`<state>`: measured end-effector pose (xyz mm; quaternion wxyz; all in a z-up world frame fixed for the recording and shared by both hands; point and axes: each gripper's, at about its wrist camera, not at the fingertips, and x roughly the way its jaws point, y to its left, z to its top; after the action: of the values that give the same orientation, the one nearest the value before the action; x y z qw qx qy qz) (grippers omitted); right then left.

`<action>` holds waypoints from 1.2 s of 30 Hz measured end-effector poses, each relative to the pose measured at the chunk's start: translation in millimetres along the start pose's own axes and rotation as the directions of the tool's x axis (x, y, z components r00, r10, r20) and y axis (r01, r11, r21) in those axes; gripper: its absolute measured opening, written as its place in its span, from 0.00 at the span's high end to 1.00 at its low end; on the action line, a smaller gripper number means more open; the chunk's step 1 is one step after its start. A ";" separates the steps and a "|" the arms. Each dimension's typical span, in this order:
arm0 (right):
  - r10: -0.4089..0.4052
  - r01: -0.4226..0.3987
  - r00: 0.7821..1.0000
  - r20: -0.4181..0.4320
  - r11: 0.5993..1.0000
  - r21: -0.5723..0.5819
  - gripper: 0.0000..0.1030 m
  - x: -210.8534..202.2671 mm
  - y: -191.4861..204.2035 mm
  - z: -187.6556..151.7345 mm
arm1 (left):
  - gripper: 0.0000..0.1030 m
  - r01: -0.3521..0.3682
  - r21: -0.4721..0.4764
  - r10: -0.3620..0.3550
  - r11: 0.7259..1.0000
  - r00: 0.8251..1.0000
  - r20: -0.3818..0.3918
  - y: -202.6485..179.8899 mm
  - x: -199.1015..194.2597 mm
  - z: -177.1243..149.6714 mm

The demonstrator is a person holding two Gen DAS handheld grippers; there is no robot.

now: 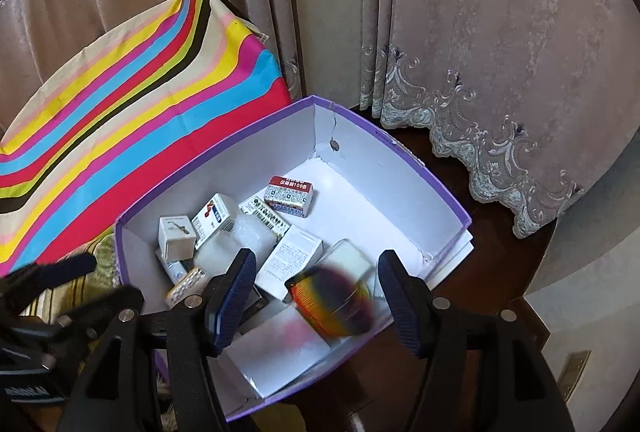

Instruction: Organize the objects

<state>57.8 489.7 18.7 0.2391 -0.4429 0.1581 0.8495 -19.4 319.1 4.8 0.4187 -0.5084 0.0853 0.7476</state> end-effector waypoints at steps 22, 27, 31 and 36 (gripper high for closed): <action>-0.010 0.011 1.000 -0.015 1.000 0.026 0.37 -17.0 -6.2 -23.0 | 0.00 -0.043 0.078 0.039 0.996 0.997 0.060 -17.4 -22.3 -16.6; -0.011 0.011 1.000 -0.016 1.000 0.026 0.37 -16.4 -7.8 -22.9 | 0.00 -0.040 0.091 0.035 0.995 0.998 0.054 -21.3 -21.5 -16.3; -0.010 0.010 1.000 -0.016 1.000 0.027 0.37 -16.5 -8.0 -23.5 | 0.00 -0.030 0.095 0.026 0.995 0.999 0.042 -23.8 -18.9 -15.4; -0.010 0.011 1.000 -0.018 0.999 0.032 0.37 -15.7 -8.4 -23.1 | 0.00 -0.030 0.096 0.025 0.995 0.998 0.054 -27.6 -17.2 -15.6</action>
<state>85.8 481.5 18.4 0.2490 -0.4472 0.1714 0.8418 13.3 318.6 20.0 0.4348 -0.4663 0.1174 0.7614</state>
